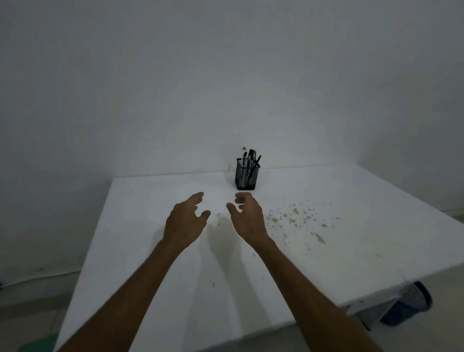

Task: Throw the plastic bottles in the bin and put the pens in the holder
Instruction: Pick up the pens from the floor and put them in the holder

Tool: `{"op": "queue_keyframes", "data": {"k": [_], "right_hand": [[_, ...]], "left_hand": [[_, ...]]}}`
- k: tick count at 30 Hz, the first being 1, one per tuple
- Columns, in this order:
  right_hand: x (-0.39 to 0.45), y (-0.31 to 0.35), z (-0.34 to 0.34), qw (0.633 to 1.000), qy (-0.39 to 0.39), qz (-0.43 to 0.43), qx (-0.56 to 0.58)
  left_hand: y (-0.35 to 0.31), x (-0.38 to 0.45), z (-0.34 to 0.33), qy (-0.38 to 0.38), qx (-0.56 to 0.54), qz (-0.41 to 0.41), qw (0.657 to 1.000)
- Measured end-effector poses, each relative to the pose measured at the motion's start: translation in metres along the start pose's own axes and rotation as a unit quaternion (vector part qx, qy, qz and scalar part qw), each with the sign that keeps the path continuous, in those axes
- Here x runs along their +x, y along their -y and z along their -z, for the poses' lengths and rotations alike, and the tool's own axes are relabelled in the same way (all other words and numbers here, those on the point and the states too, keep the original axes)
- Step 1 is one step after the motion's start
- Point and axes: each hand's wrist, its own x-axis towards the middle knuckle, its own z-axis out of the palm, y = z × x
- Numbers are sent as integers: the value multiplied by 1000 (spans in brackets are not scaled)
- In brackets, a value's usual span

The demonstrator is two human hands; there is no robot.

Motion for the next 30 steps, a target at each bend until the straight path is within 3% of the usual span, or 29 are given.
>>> {"op": "queue_keyframes", "data": {"k": [17,30], "right_hand": [[-244,87,-114,979,174,102,-6],[-324,131,-221,938,309,154,19]], "left_hand": [[95,-248,173,-40,124,71,989],[219,-327,243,-55,135,187,972]]}}
